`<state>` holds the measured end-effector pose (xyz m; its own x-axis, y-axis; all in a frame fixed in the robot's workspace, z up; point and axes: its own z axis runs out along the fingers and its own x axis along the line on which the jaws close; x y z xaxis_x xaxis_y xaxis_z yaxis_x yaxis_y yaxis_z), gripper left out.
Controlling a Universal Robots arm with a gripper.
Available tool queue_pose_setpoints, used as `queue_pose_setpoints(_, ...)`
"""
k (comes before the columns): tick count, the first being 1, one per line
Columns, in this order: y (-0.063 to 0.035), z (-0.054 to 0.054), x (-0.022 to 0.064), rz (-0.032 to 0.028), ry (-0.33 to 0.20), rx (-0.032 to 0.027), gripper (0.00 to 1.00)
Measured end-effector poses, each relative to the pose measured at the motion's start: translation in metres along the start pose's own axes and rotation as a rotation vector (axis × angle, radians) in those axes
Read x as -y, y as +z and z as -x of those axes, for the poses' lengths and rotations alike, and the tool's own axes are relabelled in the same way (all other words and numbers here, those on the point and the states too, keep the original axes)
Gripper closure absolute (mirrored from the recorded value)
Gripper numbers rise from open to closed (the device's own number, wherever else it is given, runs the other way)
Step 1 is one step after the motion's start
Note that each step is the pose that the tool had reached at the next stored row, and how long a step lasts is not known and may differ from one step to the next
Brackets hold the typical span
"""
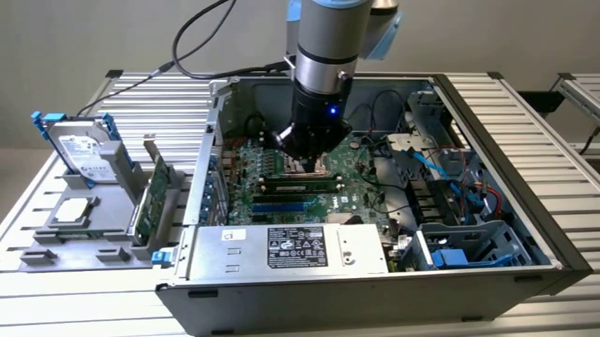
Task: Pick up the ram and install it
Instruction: 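Press down the ram until it locks into place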
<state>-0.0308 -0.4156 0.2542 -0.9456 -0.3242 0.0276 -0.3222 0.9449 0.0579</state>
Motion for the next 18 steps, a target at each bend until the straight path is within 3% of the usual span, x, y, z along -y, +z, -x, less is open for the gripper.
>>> queue_pose_setpoints(18, 0.0011, 0.0000, 0.0001, 0.0090, 0.327, 0.0190, 0.89)
